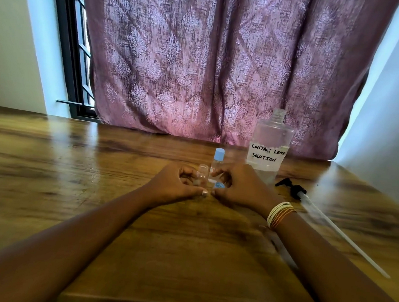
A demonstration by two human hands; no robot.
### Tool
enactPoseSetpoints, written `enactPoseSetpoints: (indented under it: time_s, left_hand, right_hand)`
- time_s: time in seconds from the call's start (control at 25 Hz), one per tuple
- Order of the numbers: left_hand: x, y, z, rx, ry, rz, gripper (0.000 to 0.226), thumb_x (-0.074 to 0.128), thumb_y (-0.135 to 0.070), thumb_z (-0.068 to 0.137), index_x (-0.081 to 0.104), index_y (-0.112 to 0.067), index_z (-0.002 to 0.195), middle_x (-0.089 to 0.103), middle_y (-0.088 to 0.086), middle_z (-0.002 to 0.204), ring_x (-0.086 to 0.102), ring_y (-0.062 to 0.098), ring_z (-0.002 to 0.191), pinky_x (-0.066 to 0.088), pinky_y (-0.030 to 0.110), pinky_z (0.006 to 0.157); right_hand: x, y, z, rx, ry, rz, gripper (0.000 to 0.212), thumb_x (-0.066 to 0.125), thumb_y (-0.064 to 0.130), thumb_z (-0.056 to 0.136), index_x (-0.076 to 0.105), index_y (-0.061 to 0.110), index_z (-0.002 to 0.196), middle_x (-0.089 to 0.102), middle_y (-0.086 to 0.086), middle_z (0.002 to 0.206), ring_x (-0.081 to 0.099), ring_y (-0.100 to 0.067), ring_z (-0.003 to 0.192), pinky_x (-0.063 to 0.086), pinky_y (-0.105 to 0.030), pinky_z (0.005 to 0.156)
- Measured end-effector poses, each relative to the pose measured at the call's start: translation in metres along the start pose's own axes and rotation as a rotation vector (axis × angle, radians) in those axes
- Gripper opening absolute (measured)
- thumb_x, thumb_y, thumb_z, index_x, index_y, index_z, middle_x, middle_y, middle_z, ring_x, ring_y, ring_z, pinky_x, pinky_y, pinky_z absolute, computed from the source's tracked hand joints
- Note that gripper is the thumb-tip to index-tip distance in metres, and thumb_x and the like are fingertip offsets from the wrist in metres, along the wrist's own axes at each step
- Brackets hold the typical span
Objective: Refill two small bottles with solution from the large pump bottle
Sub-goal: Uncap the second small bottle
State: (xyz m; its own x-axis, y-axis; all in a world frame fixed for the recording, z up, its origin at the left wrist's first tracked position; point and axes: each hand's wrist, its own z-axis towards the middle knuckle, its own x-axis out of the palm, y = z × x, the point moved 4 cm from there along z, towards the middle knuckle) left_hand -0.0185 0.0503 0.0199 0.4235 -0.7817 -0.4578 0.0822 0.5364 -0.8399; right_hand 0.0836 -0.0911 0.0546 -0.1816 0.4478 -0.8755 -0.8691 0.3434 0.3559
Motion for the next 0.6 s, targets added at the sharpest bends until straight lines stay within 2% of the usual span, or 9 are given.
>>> enactPoseSetpoints:
  time_s: [0.12, 0.2, 0.28, 0.32, 0.4, 0.48, 0.56, 0.6]
  left_hand:
    - [0.0, 0.001, 0.001, -0.008, 0.004, -0.022, 0.034, 0.086, -0.021, 0.066, 0.074, -0.013, 0.098, 0.077, 0.004, 0.085, 0.072, 0.014, 0.074, 0.059, 0.029, 0.071]
    - [0.0, 0.001, 0.0, -0.014, 0.014, -0.032, 0.038, 0.086, -0.022, 0.065, 0.073, -0.013, 0.1, 0.077, 0.006, 0.092, 0.073, 0.024, 0.086, 0.06, 0.038, 0.081]
    - [-0.001, 0.001, -0.001, -0.011, 0.031, -0.045, 0.043, 0.087, -0.022, 0.065, 0.072, -0.011, 0.103, 0.077, 0.008, 0.096, 0.072, 0.027, 0.091, 0.058, 0.042, 0.085]
    - [0.0, 0.0, -0.002, -0.003, 0.037, -0.051, 0.044, 0.087, -0.021, 0.065, 0.071, -0.01, 0.104, 0.076, 0.009, 0.098, 0.072, 0.027, 0.093, 0.057, 0.042, 0.086]
    - [0.0, -0.004, -0.006, 0.0, 0.037, -0.087, 0.045, 0.086, -0.017, 0.066, 0.069, -0.006, 0.107, 0.074, 0.014, 0.103, 0.07, 0.028, 0.097, 0.057, 0.037, 0.087]
    - [-0.001, -0.006, -0.007, -0.011, 0.029, -0.127, 0.044, 0.084, -0.012, 0.068, 0.068, -0.005, 0.108, 0.073, 0.017, 0.106, 0.069, 0.03, 0.1, 0.057, 0.036, 0.087]
    - [-0.002, -0.007, -0.008, -0.021, 0.032, -0.159, 0.043, 0.081, -0.009, 0.071, 0.066, -0.002, 0.111, 0.072, 0.02, 0.108, 0.068, 0.033, 0.102, 0.057, 0.041, 0.088]
    - [-0.002, -0.006, -0.008, -0.026, 0.038, -0.18, 0.043, 0.08, -0.008, 0.072, 0.066, -0.002, 0.112, 0.071, 0.02, 0.109, 0.068, 0.034, 0.102, 0.057, 0.045, 0.089]
  right_hand:
    - [0.009, -0.001, 0.0, 0.047, 0.032, 0.021, 0.045, 0.077, 0.016, 0.077, 0.062, 0.015, 0.12, 0.061, 0.001, 0.093, 0.056, -0.004, 0.077, 0.041, -0.009, 0.065]
    - [0.006, 0.002, -0.002, 0.064, 0.029, 0.021, 0.05, 0.079, 0.019, 0.075, 0.061, 0.016, 0.122, 0.063, 0.0, 0.094, 0.059, -0.008, 0.08, 0.047, -0.014, 0.067]
    - [-0.006, 0.003, -0.004, 0.07, -0.017, -0.002, 0.044, 0.081, 0.028, 0.072, 0.065, 0.017, 0.112, 0.065, 0.003, 0.086, 0.064, -0.01, 0.076, 0.055, -0.024, 0.07]
    - [-0.015, 0.004, -0.005, 0.063, -0.072, -0.004, 0.035, 0.08, 0.034, 0.071, 0.069, 0.018, 0.1, 0.066, 0.005, 0.079, 0.064, -0.008, 0.072, 0.056, -0.026, 0.068]
    - [-0.036, 0.006, -0.01, 0.035, -0.259, 0.067, 0.026, 0.073, 0.043, 0.073, 0.068, 0.018, 0.074, 0.063, 0.008, 0.064, 0.059, -0.005, 0.058, 0.052, -0.026, 0.058]
    - [-0.059, 0.004, -0.02, -0.043, -0.577, 0.134, 0.027, 0.066, 0.038, 0.076, 0.06, 0.016, 0.062, 0.055, 0.009, 0.053, 0.05, -0.007, 0.048, 0.044, -0.025, 0.051]
    - [-0.083, -0.004, -0.032, -0.085, -0.924, 0.136, 0.016, 0.066, 0.028, 0.076, 0.056, 0.018, 0.07, 0.051, 0.006, 0.058, 0.049, -0.012, 0.052, 0.043, -0.028, 0.05]
    - [-0.089, -0.017, -0.033, -0.057, -1.037, 0.135, 0.017, 0.068, 0.027, 0.075, 0.057, 0.016, 0.08, 0.055, 0.0, 0.07, 0.052, -0.016, 0.061, 0.047, -0.035, 0.055]
